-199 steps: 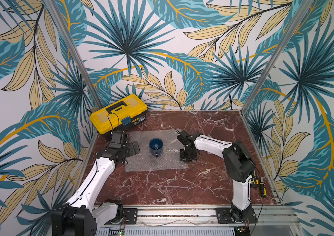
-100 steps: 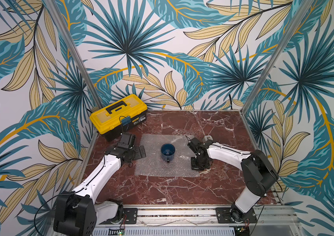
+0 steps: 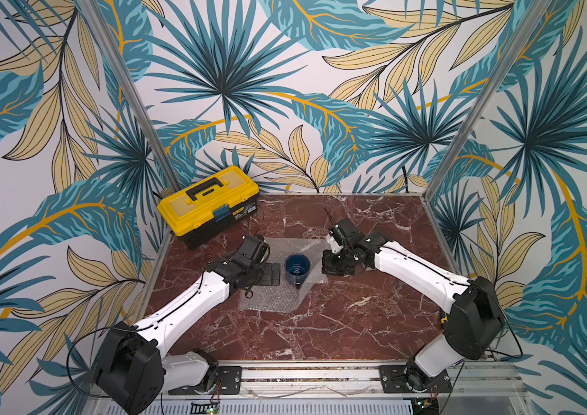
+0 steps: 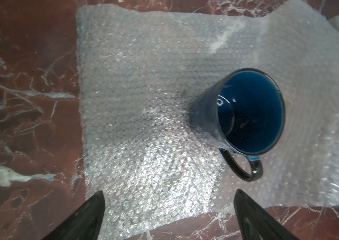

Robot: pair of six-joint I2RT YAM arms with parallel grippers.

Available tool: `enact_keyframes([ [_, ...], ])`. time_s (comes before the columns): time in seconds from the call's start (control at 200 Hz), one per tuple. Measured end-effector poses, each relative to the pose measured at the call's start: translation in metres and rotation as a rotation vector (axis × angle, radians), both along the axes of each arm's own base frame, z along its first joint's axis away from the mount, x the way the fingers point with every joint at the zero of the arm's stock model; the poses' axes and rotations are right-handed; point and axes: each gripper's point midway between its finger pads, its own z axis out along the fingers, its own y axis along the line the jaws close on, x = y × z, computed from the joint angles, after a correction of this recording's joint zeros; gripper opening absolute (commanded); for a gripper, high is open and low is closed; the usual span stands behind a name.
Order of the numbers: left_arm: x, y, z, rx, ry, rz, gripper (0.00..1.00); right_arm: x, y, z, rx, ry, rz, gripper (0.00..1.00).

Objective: Wrap mugs in bubble wrap
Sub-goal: Wrap the mug in bubble wrap.

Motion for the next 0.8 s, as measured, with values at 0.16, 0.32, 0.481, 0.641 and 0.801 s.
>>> enact_keyframes([
  [0.16, 0.0, -0.025, 0.01, -0.053, -0.047, -0.086, 0.98, 0.02, 0.041, 0.012, 0.095, -0.025, 0.052, 0.0],
  [0.32, 0.003, -0.043, 0.019, -0.102, -0.089, -0.146, 0.98, 0.034, 0.063, -0.001, 0.116, 0.006, 0.07, 0.0],
  [0.481, 0.007, -0.054, 0.015, -0.117, -0.094, -0.177, 0.98, 0.04, 0.073, -0.009, 0.128, 0.027, 0.076, 0.0],
  [0.641, 0.012, -0.058, -0.001, -0.1, -0.072, -0.185, 0.98, 0.041, 0.076, -0.007, 0.139, 0.029, 0.078, 0.0],
  [0.801, 0.019, -0.055, -0.029, -0.038, -0.026, -0.161, 0.98, 0.041, 0.078, -0.006, 0.147, 0.037, 0.078, 0.0],
])
